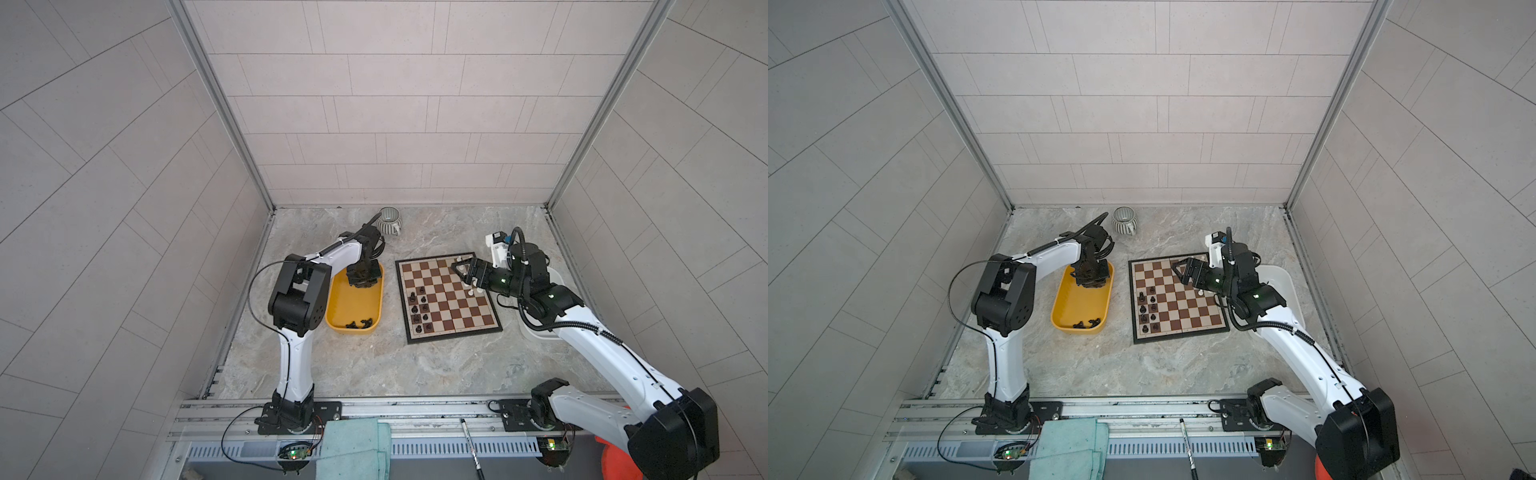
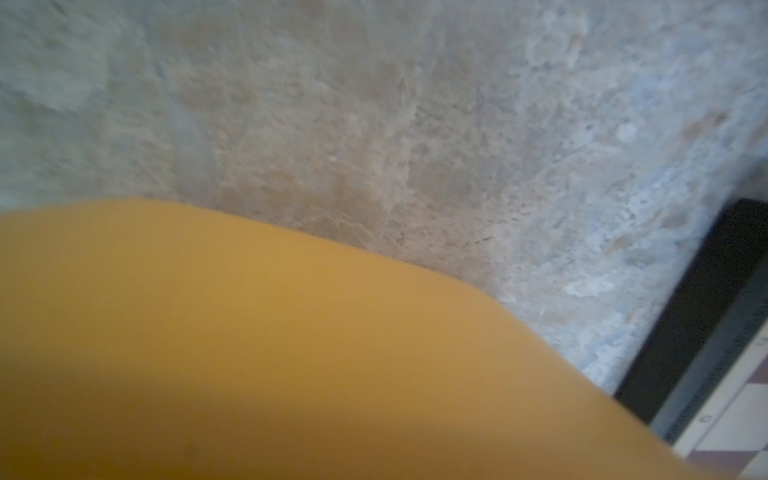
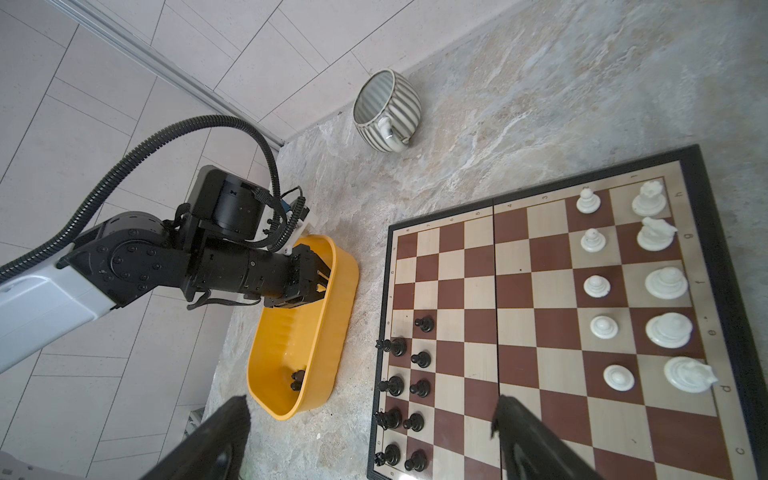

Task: Set up the chess pieces on the board
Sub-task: 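Lift the black king out of the yellow tray with the left gripper, then carry the king over the board toward the right gripper while the right gripper approaches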

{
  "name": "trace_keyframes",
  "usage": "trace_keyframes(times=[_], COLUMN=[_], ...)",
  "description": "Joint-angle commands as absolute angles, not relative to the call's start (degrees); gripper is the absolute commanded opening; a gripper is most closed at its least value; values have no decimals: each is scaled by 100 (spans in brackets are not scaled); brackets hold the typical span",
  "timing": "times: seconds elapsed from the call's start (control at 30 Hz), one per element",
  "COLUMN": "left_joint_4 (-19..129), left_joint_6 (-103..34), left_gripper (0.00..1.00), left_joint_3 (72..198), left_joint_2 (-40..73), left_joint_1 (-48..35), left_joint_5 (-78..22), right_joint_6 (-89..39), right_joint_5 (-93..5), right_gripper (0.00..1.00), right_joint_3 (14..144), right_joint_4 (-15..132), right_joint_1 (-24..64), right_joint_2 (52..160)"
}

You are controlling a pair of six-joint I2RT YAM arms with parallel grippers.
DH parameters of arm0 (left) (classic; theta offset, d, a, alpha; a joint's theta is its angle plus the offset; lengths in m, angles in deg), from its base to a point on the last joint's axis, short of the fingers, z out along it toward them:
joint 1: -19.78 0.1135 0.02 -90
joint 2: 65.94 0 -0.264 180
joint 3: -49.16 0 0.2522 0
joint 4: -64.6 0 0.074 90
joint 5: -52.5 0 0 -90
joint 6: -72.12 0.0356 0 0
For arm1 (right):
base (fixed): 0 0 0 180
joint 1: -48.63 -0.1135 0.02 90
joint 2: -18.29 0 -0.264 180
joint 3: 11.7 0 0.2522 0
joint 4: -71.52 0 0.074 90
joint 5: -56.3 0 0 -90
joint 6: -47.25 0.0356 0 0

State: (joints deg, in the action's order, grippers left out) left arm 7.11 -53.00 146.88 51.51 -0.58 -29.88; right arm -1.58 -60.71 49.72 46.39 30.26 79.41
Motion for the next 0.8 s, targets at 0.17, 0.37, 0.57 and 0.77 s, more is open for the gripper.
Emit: trace_keyframes(times=[0.17, 0.37, 0.57, 0.77], left_joint_4=[567, 604, 1300, 3390], left_joint_6=[-5145, -4716, -4050, -2851], left_gripper=[18, 17, 17, 16], left_joint_3=[14252, 13869, 13681, 13015], left_joint_2=[4631, 3373, 2321, 1752], left_joint_1=[-87, -79, -155, -544], left_joint_5=[-3139, -3280, -2799, -1664], right_joint_6=[-83, -218, -232, -344], right_joint_5=[-6095, -6009, -5948, -5874], right_gripper=[93, 92, 90, 89], right_joint_3=[5242, 5687, 5966, 6282], right_joint_4=[4771, 4606, 4538, 4076], right_joint_1=[2965, 2856, 2772, 2730], right_joint_2=[8116, 8456, 8705, 8754])
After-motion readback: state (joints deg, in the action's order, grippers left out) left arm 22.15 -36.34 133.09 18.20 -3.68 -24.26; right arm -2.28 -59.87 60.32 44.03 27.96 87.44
